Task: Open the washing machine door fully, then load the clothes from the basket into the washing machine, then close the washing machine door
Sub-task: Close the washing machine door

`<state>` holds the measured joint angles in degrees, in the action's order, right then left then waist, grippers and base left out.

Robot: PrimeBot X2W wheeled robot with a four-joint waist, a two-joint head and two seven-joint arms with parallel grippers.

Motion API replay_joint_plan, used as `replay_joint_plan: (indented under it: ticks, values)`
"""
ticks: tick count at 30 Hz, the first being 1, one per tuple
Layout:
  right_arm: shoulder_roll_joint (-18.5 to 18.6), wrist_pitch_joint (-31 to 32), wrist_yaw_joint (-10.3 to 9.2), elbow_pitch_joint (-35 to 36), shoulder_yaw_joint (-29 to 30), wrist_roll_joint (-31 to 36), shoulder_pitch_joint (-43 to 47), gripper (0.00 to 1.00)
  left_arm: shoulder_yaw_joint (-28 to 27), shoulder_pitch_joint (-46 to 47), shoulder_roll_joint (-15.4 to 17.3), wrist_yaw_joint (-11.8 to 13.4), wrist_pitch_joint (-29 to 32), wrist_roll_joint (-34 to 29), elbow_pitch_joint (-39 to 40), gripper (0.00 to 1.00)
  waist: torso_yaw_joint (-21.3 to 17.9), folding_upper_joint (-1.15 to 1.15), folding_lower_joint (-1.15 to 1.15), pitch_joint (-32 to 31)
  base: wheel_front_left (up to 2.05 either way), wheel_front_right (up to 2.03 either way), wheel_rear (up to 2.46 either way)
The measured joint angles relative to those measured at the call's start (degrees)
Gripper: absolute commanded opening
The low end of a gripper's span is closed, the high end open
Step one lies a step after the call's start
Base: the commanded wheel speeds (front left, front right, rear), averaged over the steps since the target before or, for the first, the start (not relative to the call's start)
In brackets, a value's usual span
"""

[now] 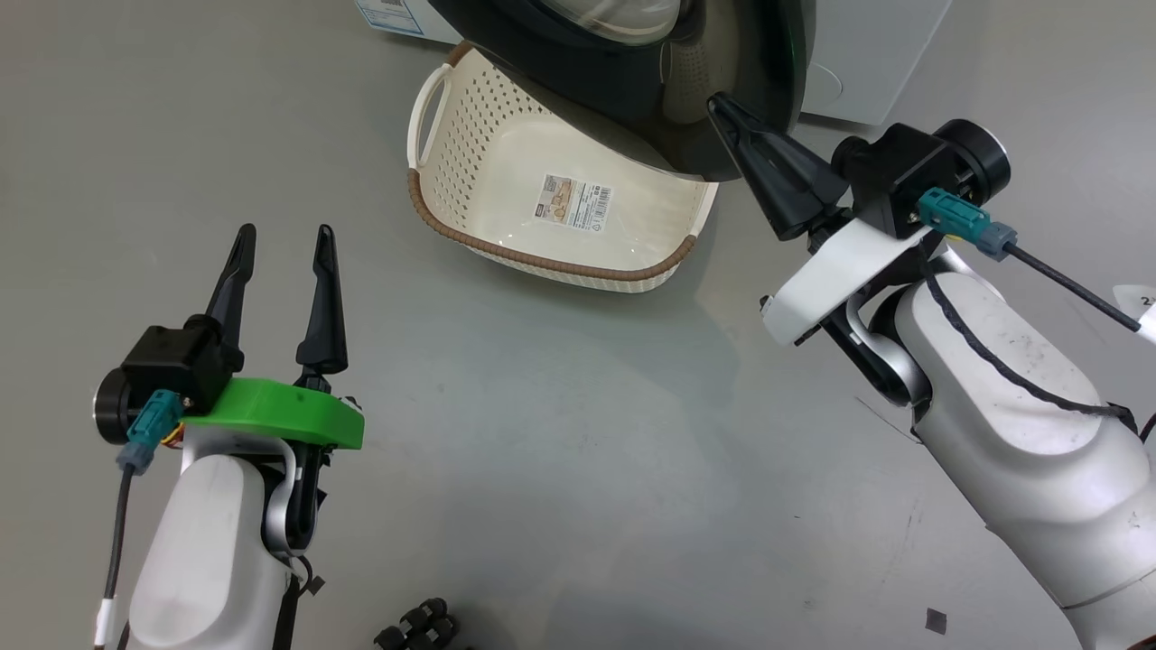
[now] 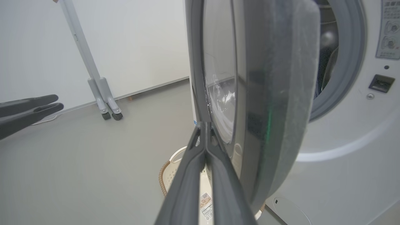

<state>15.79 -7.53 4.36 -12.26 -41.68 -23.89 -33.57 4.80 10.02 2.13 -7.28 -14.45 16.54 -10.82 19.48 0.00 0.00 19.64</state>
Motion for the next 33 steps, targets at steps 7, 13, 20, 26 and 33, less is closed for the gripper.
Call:
replay_joint_plan:
  ticks: [7, 13, 20, 26, 33]
  values:
    - [-1.5, -1.8, -2.70, -2.5, 3.1, -0.4, -2.2, 0.00, 1.0, 0.0, -0.1, 0.0, 0.0, 0.6, -0.1, 1.00, 0.2, 0.00, 0.00, 0.6, 0.00, 0.00, 0.00]
    - [-1.5, -2.9, -4.01, -4.0, 5.8, -0.4, -5.8, 0.00, 2.3, 1.7, -0.2, 0.0, 0.0, 0.7, 0.4, 1.00, 0.0, 0.00, 0.00, 2.4, 0.00, 0.00, 0.00]
    - [-0.3, -3.0, -4.52, -6.0, 9.1, -0.8, -10.7, 0.00, 4.1, 3.2, -0.4, 0.0, 0.0, 1.7, 0.8, 1.00, 0.0, 0.00, 0.00, 5.1, 0.00, 0.00, 0.00]
    - [1.0, -3.0, -4.49, -7.6, 11.3, -0.9, -15.7, 0.00, 6.3, 4.9, -0.5, 0.0, 0.0, 4.1, 1.8, 1.00, 0.4, 0.00, 0.00, 7.9, 0.00, 0.00, 0.00]
    - [2.1, -2.4, -3.82, -8.9, 12.2, -1.0, -24.5, 0.00, 9.0, 7.7, -0.7, 0.0, 0.0, 6.4, 2.4, 1.00, 1.4, 0.00, 0.00, 12.2, 0.00, 0.00, 0.00]
